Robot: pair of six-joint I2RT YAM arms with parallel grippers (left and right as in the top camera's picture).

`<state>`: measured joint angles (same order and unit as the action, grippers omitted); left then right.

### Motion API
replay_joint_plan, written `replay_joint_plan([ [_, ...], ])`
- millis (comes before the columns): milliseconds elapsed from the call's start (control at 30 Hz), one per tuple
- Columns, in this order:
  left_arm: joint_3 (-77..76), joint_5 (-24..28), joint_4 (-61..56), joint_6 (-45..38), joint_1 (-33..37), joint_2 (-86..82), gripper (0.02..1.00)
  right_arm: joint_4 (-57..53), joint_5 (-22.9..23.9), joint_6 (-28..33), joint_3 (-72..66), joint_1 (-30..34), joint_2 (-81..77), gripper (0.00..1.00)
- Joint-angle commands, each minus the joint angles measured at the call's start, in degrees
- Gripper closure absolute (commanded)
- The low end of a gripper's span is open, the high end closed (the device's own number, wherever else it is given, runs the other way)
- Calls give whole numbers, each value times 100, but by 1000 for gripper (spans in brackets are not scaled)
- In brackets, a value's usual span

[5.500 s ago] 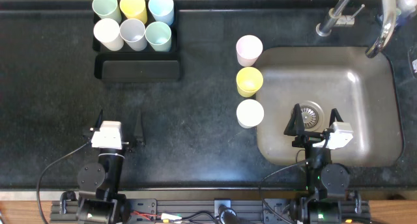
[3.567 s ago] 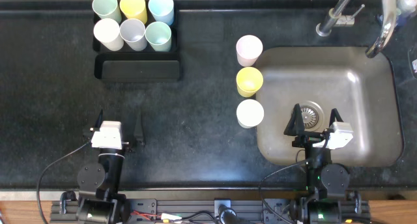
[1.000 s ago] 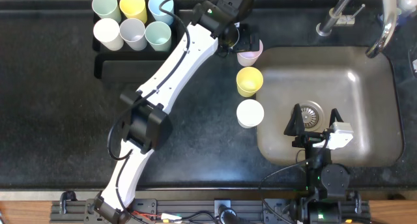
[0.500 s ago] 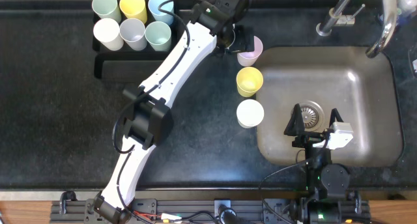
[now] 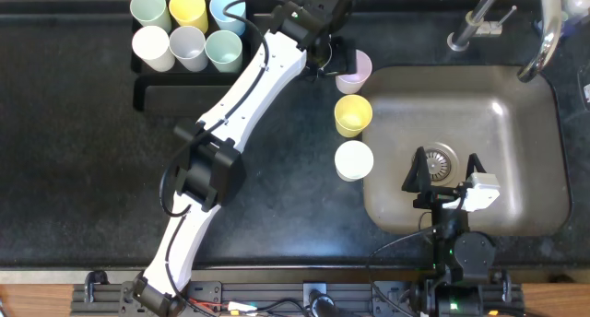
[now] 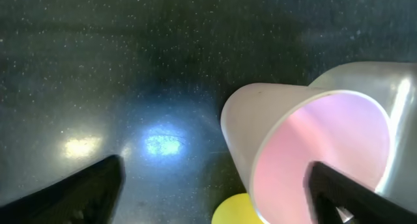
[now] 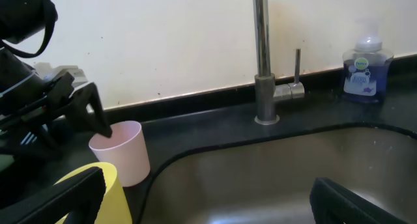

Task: Store Cups

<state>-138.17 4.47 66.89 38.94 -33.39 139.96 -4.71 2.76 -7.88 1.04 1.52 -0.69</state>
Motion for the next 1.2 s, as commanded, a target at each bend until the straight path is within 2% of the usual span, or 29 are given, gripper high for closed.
replay_joint_plan([
  [33,-140,-70,22,17,11,129,308,28,-37,0,-76,37,52,3],
  [67,-129,-70,20,17,11,136,369,28,-39,0,-76,37,52,5],
  [167,-118,-79,-4,17,11,175,678,28,-39,0,-76,37,52,5],
  [267,-118,-76,-118,17,11,223,816,28,-39,0,-76,37,52,3],
  [333,-118,-81,-131,17,11,249,853,28,-37,0,-76,37,52,3],
  [367,-118,-101,-129,20,11,249,950,28,-37,0,-76,37,52,3],
  [400,-118,-144,-129,17,11,249,982,28,-37,0,-76,37,52,5],
  [633,-120,-267,63,63,181,79,982,28,-37,0,-76,37,52,3],
  [833,-120,-269,726,210,719,-1062,982,28,-37,0,-76,37,52,3],
  [1067,-55,-398,2496,944,2173,-2754,982,28,-37,0,-76,37,52,3],
  [1200,909,-612,2927,955,3220,-3541,982,28,-37,0,-76,37,52,3],
])
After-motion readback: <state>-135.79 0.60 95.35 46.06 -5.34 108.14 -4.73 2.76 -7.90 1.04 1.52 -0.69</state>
